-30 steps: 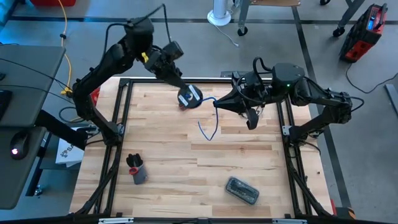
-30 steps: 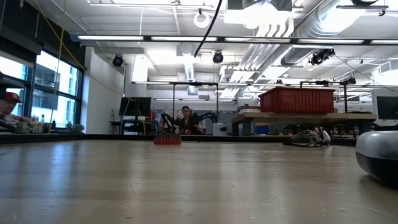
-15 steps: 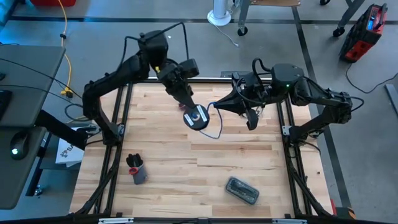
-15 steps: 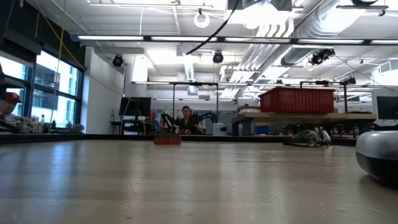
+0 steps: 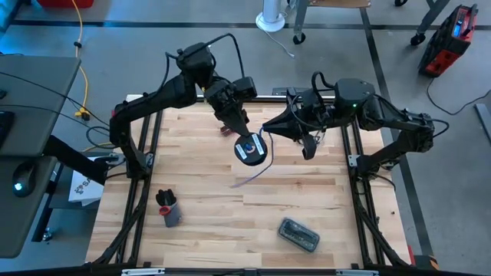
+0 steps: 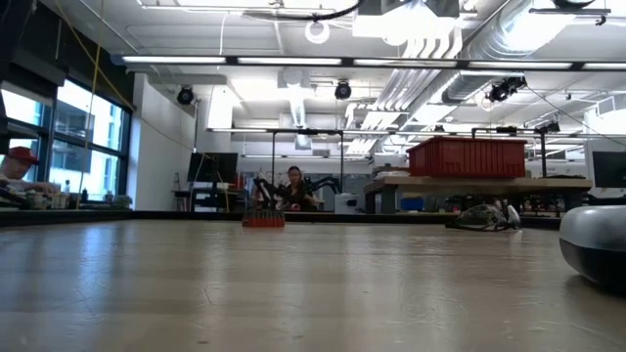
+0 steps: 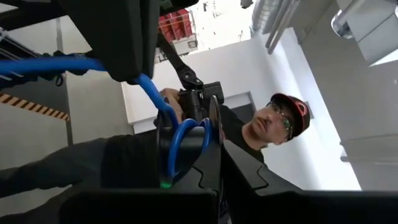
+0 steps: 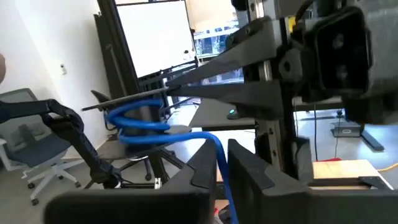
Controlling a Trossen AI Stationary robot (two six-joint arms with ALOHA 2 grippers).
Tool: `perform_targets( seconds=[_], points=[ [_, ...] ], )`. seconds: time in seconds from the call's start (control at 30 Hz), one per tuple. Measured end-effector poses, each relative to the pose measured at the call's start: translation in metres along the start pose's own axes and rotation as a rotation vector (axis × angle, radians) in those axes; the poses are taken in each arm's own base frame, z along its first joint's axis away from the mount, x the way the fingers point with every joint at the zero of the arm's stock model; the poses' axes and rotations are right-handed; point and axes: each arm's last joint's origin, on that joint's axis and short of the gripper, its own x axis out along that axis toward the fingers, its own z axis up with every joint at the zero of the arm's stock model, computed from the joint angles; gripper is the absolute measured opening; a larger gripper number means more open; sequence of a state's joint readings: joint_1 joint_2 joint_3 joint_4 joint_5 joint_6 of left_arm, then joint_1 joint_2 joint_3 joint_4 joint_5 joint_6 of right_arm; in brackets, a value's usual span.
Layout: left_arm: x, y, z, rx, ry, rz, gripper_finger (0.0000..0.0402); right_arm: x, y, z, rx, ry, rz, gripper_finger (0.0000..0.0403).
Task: Coil cords
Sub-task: Coil the blue wire onto the spool
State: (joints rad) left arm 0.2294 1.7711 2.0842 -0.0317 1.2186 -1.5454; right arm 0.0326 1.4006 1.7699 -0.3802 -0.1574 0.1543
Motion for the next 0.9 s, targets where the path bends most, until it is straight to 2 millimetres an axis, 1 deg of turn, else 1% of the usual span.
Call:
perform_targets(
  seconds=[0.13,0.27,0.4,0.53,0.67,0.8,0.9],
  points=[
    [0.001,-0.001,0.002,0.015,-0.007,-0.018,0.0,0.0,0.0,0.001,-0.024,-0.006,-0.004,0.0064],
    [0.001,-0.004,0.004,0.043,-0.047,-0.036,0.0,0.002,-0.001,0.0,-0.024,-0.004,-0.02,0.0082],
    [0.0,-0.005,0.005,0.054,-0.066,-0.042,0.0,0.007,-0.003,-0.003,-0.028,0.001,-0.052,0.0084],
    [0.0,-0.01,0.007,0.119,-0.155,-0.066,0.0,0.014,-0.005,-0.007,-0.036,0.011,-0.055,0.0085],
    [-0.007,-0.015,0.011,0.26,-0.255,-0.088,0.0,0.018,-0.006,-0.009,-0.038,0.017,-0.055,0.0085],
    [-0.016,-0.027,0.012,0.387,-0.327,-0.145,0.0,0.015,-0.005,-0.006,-0.039,-0.003,-0.053,0.0085],
    [-0.023,-0.033,0.013,0.444,-0.363,-0.175,0.0,0.014,-0.005,-0.004,-0.041,-0.018,-0.051,0.0085]
  ],
)
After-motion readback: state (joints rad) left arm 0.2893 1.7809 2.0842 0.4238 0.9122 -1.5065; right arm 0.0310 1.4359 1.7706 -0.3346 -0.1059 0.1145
